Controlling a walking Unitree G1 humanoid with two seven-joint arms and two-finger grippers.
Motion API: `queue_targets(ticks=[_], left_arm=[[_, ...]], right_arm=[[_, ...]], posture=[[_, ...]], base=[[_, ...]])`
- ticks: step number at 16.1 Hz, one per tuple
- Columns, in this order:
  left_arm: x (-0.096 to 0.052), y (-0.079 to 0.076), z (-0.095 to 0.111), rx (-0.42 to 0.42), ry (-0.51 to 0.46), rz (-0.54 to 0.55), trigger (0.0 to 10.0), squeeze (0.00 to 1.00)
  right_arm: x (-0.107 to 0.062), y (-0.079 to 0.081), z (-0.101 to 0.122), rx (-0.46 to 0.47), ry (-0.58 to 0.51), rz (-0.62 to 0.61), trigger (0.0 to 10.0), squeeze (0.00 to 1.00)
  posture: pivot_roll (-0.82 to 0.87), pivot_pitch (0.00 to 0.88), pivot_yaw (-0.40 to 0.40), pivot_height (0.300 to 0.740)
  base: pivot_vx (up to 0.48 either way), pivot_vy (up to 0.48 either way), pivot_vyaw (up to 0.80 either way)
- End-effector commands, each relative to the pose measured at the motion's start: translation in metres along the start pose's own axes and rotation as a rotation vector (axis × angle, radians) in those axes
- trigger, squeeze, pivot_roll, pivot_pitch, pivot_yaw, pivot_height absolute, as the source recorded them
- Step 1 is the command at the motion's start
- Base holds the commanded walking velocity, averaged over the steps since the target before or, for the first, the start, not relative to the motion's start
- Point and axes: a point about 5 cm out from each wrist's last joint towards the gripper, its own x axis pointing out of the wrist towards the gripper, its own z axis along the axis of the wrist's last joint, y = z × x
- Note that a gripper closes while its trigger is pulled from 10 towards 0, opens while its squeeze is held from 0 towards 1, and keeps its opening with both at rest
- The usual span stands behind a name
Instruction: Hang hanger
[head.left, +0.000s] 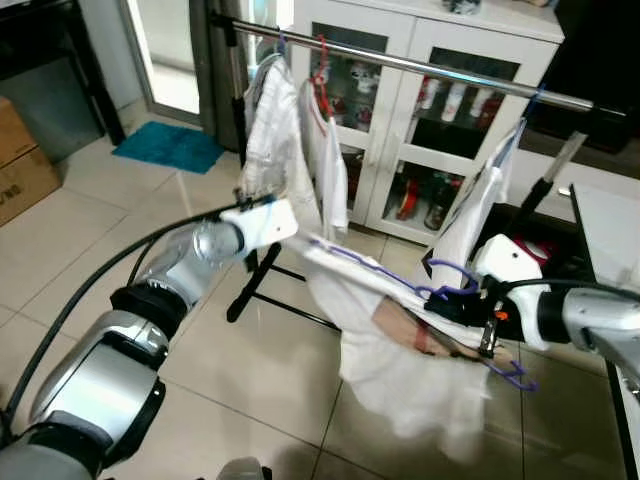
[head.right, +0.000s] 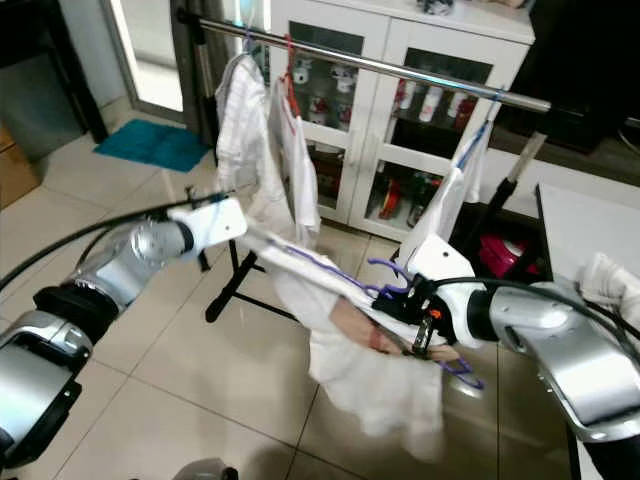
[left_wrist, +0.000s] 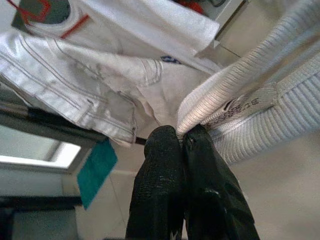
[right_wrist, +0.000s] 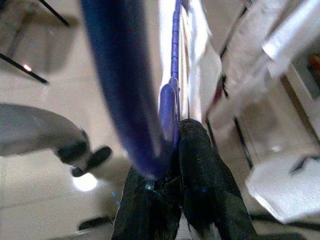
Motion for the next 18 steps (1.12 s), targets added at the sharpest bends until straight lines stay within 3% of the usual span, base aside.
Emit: queue_targets(ticks=[1, 2, 4, 7, 9, 11, 12, 13, 14, 15, 16, 17, 18], left_arm=[[-0.009, 0.008, -0.032, -0.052, 0.128, 0.080, 0.0, 0.00], [-0.010, 0.004, -0.041, -0.088, 0.157, 0.101, 0.0, 0.00], [-0.012, 0.000, -0.048, -0.269, 0.130, 0.131, 0.0, 0.00], [-0.010, 0.001, -0.039, -0.592, -0.036, 0.168, 0.0, 0.00], [-0.005, -0.006, -0.018, -0.828, -0.211, 0.137, 0.0, 0.00], [-0.002, -0.015, -0.010, -0.835, -0.243, 0.093, 0.0, 0.00], [0.002, -0.029, 0.001, -0.810, -0.268, 0.026, 0.0, 0.00], [0.006, -0.045, 0.018, -0.758, -0.300, -0.054, 0.0, 0.00], [0.006, -0.058, 0.039, -0.678, -0.378, -0.144, 0.0, 0.00], [0.004, -0.062, 0.048, -0.646, -0.415, -0.176, 0.0, 0.00], [-0.004, -0.072, 0.071, -0.593, -0.518, -0.306, 0.0, 0.00], [-0.012, -0.077, 0.082, -0.550, -0.563, -0.382, 0.0, 0.00], [-0.015, -0.077, 0.083, -0.540, -0.568, -0.389, 0.0, 0.00]], right_arm=[[-0.014, -0.005, 0.000, 0.029, -0.010, -0.014, 0.0, 0.00], [-0.017, -0.007, 0.004, 0.047, -0.064, -0.015, 0.0, 0.00], [-0.019, -0.011, 0.006, 0.105, -0.132, -0.053, 0.0, 0.00], [-0.012, -0.020, 0.004, 0.200, -0.187, -0.178, 0.0, 0.00], [0.005, -0.031, 0.007, 0.384, -0.309, -0.350, 0.0, 0.00], [0.011, -0.034, 0.012, 0.452, -0.387, -0.396, 0.0, 0.00], [0.019, -0.037, 0.021, 0.535, -0.510, -0.455, 0.0, 0.00], [0.029, -0.040, 0.032, 0.614, -0.635, -0.541, 0.0, 0.00], [0.043, -0.036, 0.036, 0.649, -0.659, -0.575, 0.0, 0.00], [0.048, -0.034, 0.037, 0.648, -0.650, -0.576, 0.0, 0.00], [0.064, -0.029, 0.033, 0.566, -0.531, -0.577, 0.0, 0.00], [0.074, -0.028, 0.025, 0.484, -0.412, -0.619, 0.0, 0.00], [0.076, -0.030, 0.023, 0.479, -0.397, -0.646, 0.0, 0.00]], posture=[[-0.02, 0.000, -0.036, 0.740], [-0.02, 0.000, -0.034, 0.740], [-0.02, 0.000, -0.032, 0.740], [-0.02, 0.000, -0.031, 0.740], [-0.01, 0.000, -0.033, 0.740], [-0.01, 0.000, -0.034, 0.740], [-0.01, 0.000, -0.037, 0.740], [-0.01, 0.000, -0.037, 0.740], [-0.02, 0.000, -0.036, 0.740], [-0.02, 0.000, -0.034, 0.740], [-0.02, 0.000, -0.034, 0.740], [-0.03, 0.000, -0.023, 0.740], [-0.03, 0.000, -0.022, 0.740]], base=[[0.000, 0.000, 0.00], [0.000, 0.000, 0.00], [0.000, 0.000, 0.00], [0.000, 0.000, 0.00], [0.000, 0.000, 0.00], [0.000, 0.000, 0.00], [0.000, 0.000, 0.00], [0.000, 0.000, 0.00], [0.000, 0.000, 0.00], [0.000, 0.000, 0.00], [0.000, 0.000, 0.00], [0.000, 0.000, 0.00], [0.000, 0.000, 0.00]])
